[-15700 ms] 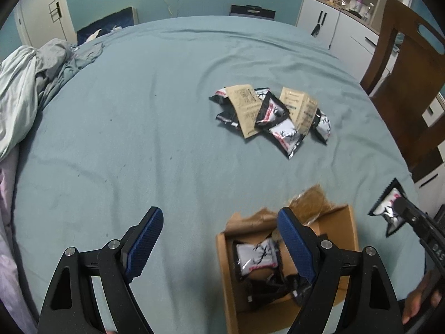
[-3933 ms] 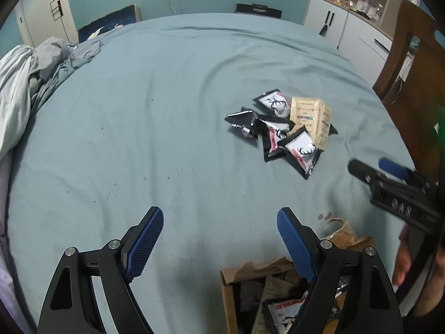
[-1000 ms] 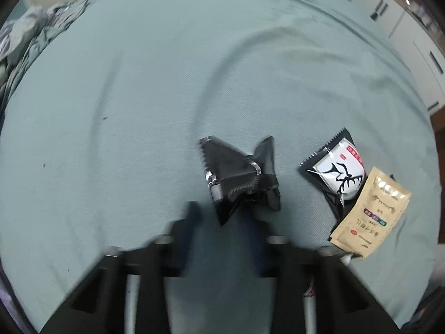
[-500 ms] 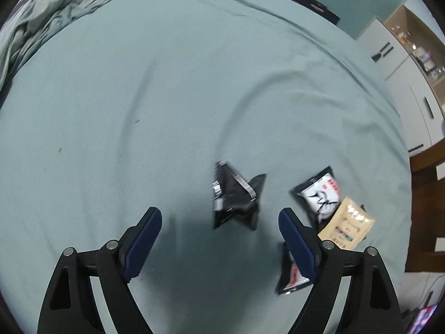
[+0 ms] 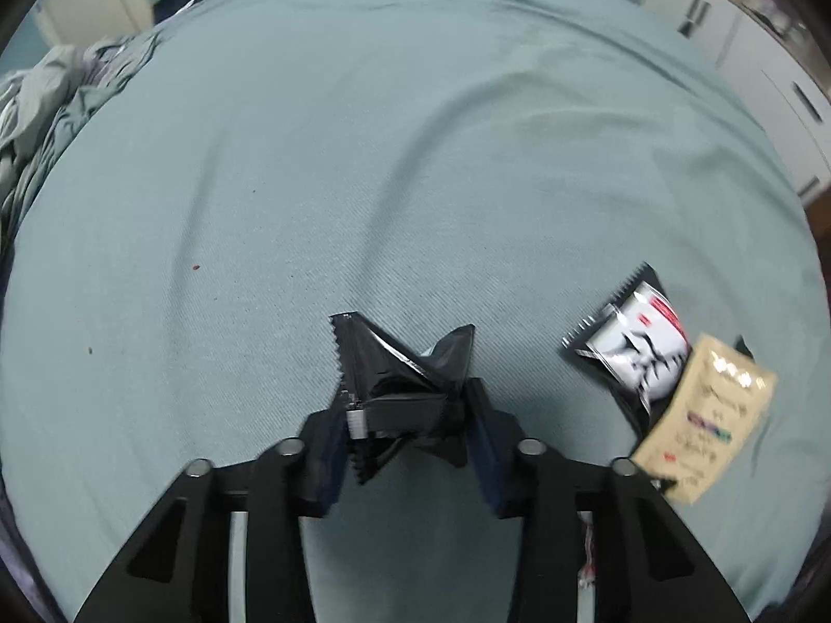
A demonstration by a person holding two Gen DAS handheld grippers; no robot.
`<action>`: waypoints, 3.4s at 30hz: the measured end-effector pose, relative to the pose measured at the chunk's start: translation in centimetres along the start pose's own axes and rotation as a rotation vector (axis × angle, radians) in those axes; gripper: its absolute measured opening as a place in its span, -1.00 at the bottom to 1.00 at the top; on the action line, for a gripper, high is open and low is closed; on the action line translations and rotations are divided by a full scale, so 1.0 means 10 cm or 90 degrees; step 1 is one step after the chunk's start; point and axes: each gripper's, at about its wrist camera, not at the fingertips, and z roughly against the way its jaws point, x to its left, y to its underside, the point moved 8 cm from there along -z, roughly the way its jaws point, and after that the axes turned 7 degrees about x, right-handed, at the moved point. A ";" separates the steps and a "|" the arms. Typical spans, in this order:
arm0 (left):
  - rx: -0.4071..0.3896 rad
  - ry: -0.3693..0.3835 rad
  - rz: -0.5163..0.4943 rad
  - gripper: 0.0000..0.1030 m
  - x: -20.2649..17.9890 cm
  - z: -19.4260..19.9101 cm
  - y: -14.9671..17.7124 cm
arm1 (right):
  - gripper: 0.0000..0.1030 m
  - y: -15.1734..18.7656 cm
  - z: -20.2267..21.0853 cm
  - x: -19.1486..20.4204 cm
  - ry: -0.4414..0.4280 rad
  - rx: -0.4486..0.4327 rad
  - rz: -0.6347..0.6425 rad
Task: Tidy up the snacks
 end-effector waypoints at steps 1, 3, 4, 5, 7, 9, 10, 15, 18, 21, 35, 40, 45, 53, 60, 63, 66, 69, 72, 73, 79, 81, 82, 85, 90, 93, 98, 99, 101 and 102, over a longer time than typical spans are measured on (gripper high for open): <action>-0.003 -0.004 0.000 -0.31 0.02 0.04 0.03 | 0.02 -0.01 -0.01 0.01 0.000 0.001 0.004; -0.015 -0.005 0.000 -0.31 0.07 0.14 0.12 | 0.02 0.00 -0.02 0.04 0.010 -0.002 0.014; -0.025 -0.006 -0.003 -0.31 0.09 0.21 0.19 | 0.02 0.01 -0.02 0.05 0.016 -0.004 0.019; -0.028 -0.010 -0.009 -0.31 0.11 0.26 0.26 | 0.02 0.02 -0.03 0.07 0.020 -0.005 0.023; -0.033 -0.016 -0.020 -0.31 0.15 0.38 0.43 | 0.02 0.04 -0.02 0.08 0.023 -0.009 0.023; -0.035 -0.012 -0.026 -0.31 0.18 0.47 0.56 | 0.02 0.07 -0.03 0.09 0.025 -0.010 0.024; -0.038 -0.009 -0.032 -0.31 0.20 0.57 0.68 | 0.02 0.07 -0.04 0.10 0.028 -0.009 0.025; -0.054 -0.006 -0.063 -0.27 0.19 0.92 1.22 | 0.02 0.21 -0.07 0.11 0.053 -0.011 0.033; -0.065 -0.007 -0.098 -0.26 0.18 1.07 1.65 | 0.02 0.29 -0.06 0.11 0.062 -0.020 0.036; -0.066 -0.021 -0.141 -0.26 0.09 1.18 1.98 | 0.02 0.36 0.03 0.10 0.071 -0.043 0.038; -0.049 -0.018 -0.309 -0.14 -0.36 1.28 2.87 | 0.02 0.95 0.53 0.20 0.014 -0.083 0.056; -0.125 -0.024 -0.308 0.62 -0.41 1.49 2.83 | 0.03 1.07 0.58 0.26 0.003 -0.088 0.068; -0.137 -0.041 -0.260 0.62 -0.21 1.52 2.70 | 0.04 1.15 0.57 0.33 -0.003 -0.076 0.083; -0.068 0.014 -0.166 0.62 0.05 1.30 2.60 | 0.04 1.19 0.40 0.54 -0.014 -0.036 0.138; -0.073 -0.004 -0.163 0.62 0.01 1.26 2.55 | 0.05 1.21 0.28 0.66 -0.021 -0.010 0.171; -0.066 -0.009 -0.146 0.62 0.07 1.23 2.51 | 0.06 1.21 0.28 0.67 -0.053 -0.012 0.137; -0.067 -0.013 -0.137 0.62 0.11 1.22 2.49 | 0.38 1.21 0.34 0.68 -0.069 -0.033 0.121; -0.067 -0.007 -0.130 0.62 0.12 1.22 2.48 | 0.44 1.17 0.38 0.64 -0.042 -0.063 0.118; -0.072 -0.012 -0.129 0.62 0.13 1.24 2.48 | 0.44 1.17 0.36 0.59 -0.001 -0.074 0.113; -0.072 -0.013 -0.130 0.62 0.12 1.25 2.48 | 0.44 1.18 0.36 0.59 0.013 -0.076 0.113; -0.079 -0.022 -0.132 0.62 0.12 1.29 2.49 | 0.44 1.19 0.32 0.59 0.035 -0.060 0.090; -0.083 -0.030 -0.136 0.62 0.11 1.30 2.49 | 0.44 1.17 0.33 0.58 0.045 -0.065 0.082; -0.084 -0.031 -0.139 0.62 0.10 1.31 2.49 | 0.44 1.16 0.35 0.57 0.050 -0.065 0.080; -0.083 -0.022 -0.141 0.62 0.08 1.32 2.49 | 0.44 1.14 0.35 0.54 0.065 -0.065 0.075; -0.080 0.003 -0.144 0.62 0.01 1.34 2.48 | 0.44 1.08 0.34 0.55 0.078 -0.074 0.087; -0.081 0.014 -0.146 0.62 -0.03 1.35 2.46 | 0.44 1.02 0.33 0.58 0.078 -0.074 0.096; -0.080 0.015 -0.144 0.62 -0.04 1.33 2.40 | 0.44 0.88 0.30 0.59 0.055 -0.073 0.092; -0.079 0.017 -0.144 0.62 -0.05 1.33 2.39 | 0.44 0.83 0.29 0.59 0.053 -0.071 0.092; -0.075 0.020 -0.147 0.62 -0.07 1.31 2.36 | 0.44 0.75 0.26 0.57 0.052 -0.069 0.091; -0.073 0.020 -0.149 0.62 -0.08 1.30 2.36 | 0.44 0.71 0.25 0.56 0.051 -0.067 0.091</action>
